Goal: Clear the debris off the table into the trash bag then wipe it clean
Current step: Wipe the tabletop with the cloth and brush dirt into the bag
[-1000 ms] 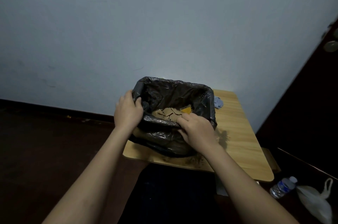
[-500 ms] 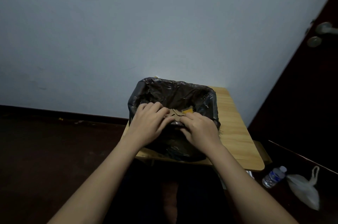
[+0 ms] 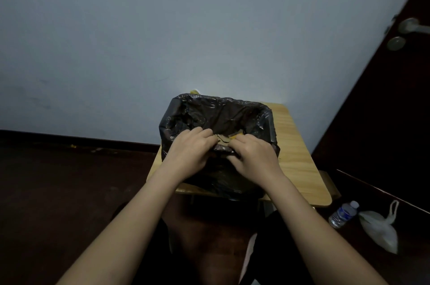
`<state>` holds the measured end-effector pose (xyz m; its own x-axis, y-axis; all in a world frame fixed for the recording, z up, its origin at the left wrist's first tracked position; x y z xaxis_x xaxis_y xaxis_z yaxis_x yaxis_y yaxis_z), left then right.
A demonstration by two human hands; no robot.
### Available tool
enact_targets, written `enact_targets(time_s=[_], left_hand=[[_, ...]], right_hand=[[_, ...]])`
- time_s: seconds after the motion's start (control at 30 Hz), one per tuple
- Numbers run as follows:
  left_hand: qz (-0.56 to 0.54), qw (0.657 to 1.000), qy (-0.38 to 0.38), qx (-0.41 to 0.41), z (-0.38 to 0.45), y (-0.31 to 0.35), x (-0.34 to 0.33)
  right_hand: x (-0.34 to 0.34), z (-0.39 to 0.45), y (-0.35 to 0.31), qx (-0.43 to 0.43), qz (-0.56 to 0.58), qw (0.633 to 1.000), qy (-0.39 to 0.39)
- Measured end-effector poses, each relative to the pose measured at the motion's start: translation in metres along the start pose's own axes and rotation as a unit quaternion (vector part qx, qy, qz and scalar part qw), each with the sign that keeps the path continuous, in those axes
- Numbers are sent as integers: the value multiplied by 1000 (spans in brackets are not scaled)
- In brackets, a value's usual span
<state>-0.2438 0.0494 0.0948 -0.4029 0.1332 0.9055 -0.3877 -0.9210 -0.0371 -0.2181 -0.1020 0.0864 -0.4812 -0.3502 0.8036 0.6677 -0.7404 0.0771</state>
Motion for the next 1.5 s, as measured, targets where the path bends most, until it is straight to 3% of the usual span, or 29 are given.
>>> enact_targets(time_s=[0.17, 0.33, 0.4, 0.53, 0.6, 0.77, 0.9, 0.97, 1.03, 1.07, 1.17, 1.27, 1.5], left_hand=[[-23, 999, -38, 21, -3, -2, -15], [-6, 999, -32, 20, -11, 4, -17], [-2, 1000, -24, 1, -17, 11, -16], [-14, 999, -21, -34, -31, 20, -22], [-20, 999, -16, -38, -36, 24, -26], [-105, 993, -53, -2, -45, 21, -41], [-267, 950, -144, 71, -52, 9, -43], [-293, 950, -64, 87, -55, 5, -33], [-216, 962, 57, 155, -58, -3, -23], [-178, 957, 82, 215, -61, -9, -21], [-193, 904, -16, 382, -70, -24, -35], [-264, 862, -99, 421, -80, -22, -48], [-201, 879, -109, 418, -95, -10, -56]], right_hand=[[-4, 0, 11, -48, 30, 993, -108], [0, -6, 38, -232, 91, 968, -40], [-7, -12, 54, -333, 113, 932, -87], [-14, -24, 69, -465, 344, 808, -115], [-14, -32, 69, -487, 364, 787, -105], [-9, -46, 65, -494, 333, 797, -102], [-7, -56, 63, -490, 323, 803, -97], [-6, -60, 63, -483, 297, 818, -94], [-5, -63, 62, -472, 267, 835, -96], [-6, -65, 62, -470, 258, 838, -100], [-9, -72, 61, -471, 248, 839, -115], [-12, -78, 58, -469, 248, 837, -133], [-21, -99, 38, -447, 194, 846, -216]])
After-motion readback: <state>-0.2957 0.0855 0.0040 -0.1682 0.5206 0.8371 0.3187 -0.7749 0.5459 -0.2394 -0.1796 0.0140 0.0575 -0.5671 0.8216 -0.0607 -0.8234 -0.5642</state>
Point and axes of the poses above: each hand's wrist, its own z-axis towards the middle knuckle, its own x-axis out of the back of the hand, y = z × x, the point moved 3 cm from there along z, towards the middle knuckle, and after that the axes turned 3 degrees about -z, right-handed, at the moved point
